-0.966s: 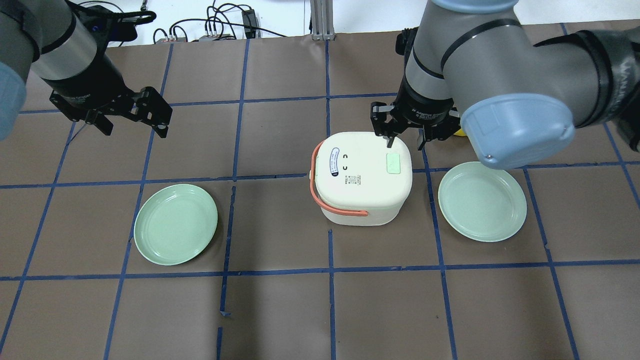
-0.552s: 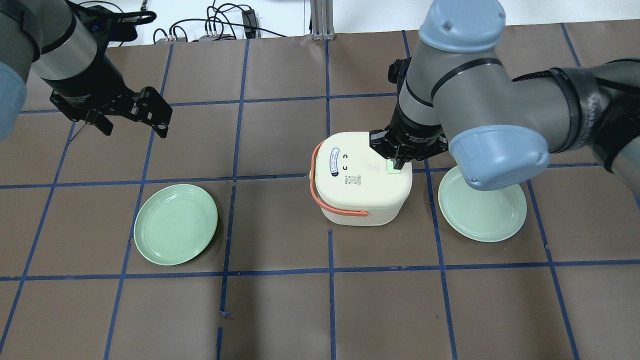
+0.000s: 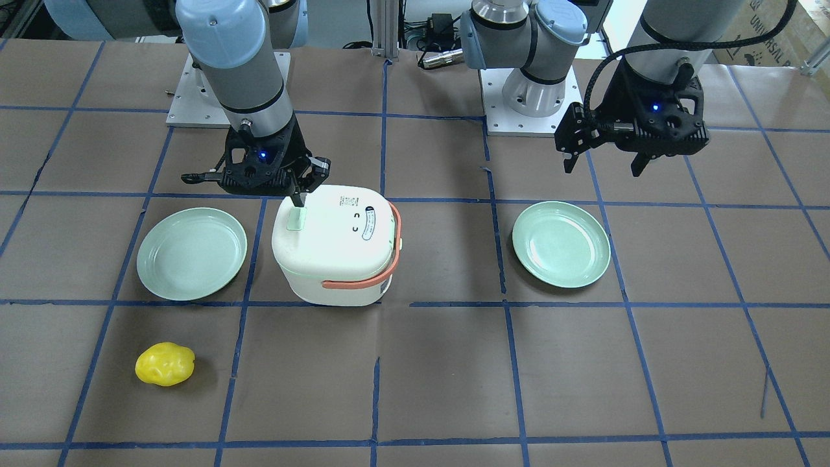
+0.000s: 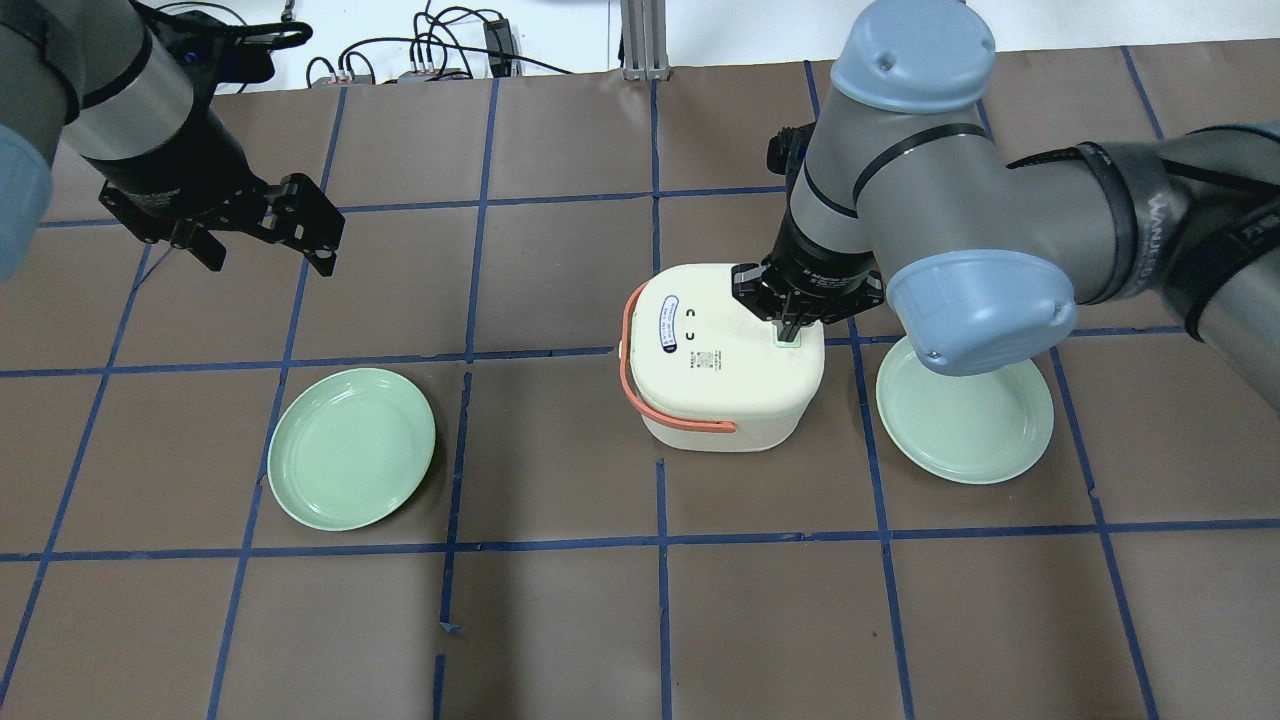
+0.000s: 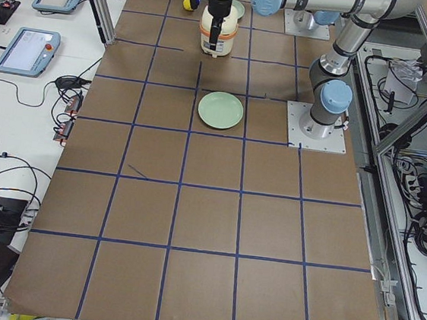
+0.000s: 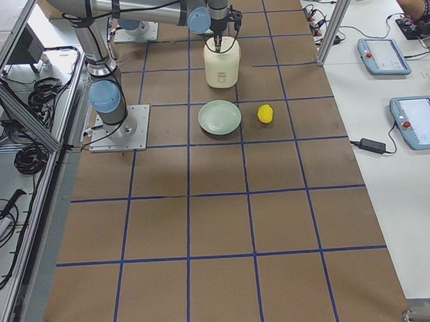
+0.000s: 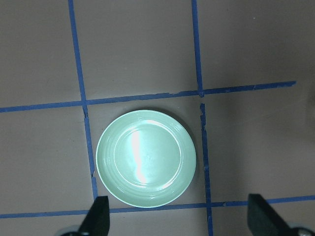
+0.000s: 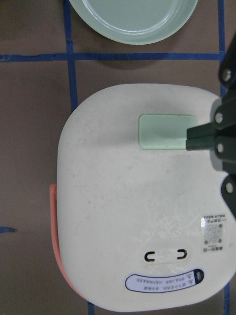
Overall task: Press rice cooker button
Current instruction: 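Press down on the green lid button with the right gripper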
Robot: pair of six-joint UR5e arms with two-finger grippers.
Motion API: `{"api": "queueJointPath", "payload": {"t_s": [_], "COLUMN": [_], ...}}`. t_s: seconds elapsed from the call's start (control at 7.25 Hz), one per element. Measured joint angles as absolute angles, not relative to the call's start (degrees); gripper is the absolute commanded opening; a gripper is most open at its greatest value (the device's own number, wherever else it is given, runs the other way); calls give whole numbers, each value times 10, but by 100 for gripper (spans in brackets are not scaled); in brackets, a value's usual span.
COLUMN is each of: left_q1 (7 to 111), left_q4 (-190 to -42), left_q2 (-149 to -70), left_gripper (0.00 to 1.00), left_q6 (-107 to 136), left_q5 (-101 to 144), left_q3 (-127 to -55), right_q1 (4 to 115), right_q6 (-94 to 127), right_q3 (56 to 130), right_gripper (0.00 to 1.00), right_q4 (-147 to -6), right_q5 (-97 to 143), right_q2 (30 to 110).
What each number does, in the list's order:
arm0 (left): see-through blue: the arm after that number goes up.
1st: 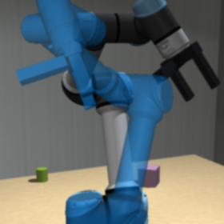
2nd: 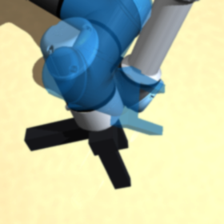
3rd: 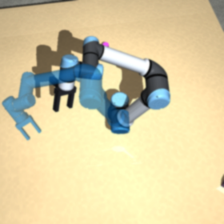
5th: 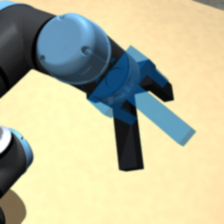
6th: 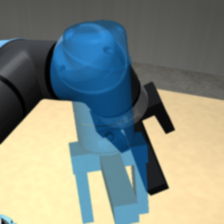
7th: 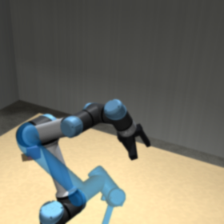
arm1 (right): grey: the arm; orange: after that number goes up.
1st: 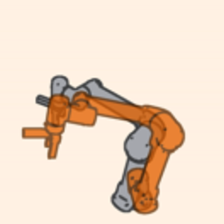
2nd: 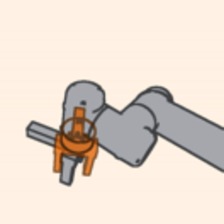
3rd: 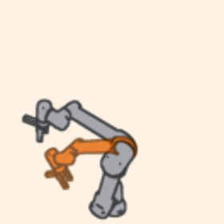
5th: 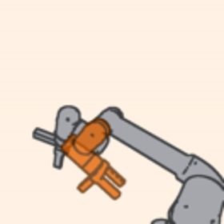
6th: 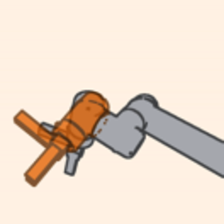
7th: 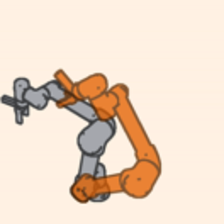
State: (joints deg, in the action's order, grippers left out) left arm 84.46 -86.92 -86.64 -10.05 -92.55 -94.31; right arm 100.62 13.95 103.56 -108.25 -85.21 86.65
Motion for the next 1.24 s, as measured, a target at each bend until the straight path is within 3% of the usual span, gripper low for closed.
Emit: {"api": "queueJointPath", "payload": {"t_s": [1.24], "left_q1": [845], "left_q4": [-869], "left_q2": [-866], "left_gripper": [100], "left_q6": [-101], "left_q5": [-925], "left_q3": [-943], "right_q1": [1002], "right_q6": [118], "right_q3": [1042], "right_gripper": [8], "right_q4": [-1100], "right_q5": [-852], "right_q2": [850]}}
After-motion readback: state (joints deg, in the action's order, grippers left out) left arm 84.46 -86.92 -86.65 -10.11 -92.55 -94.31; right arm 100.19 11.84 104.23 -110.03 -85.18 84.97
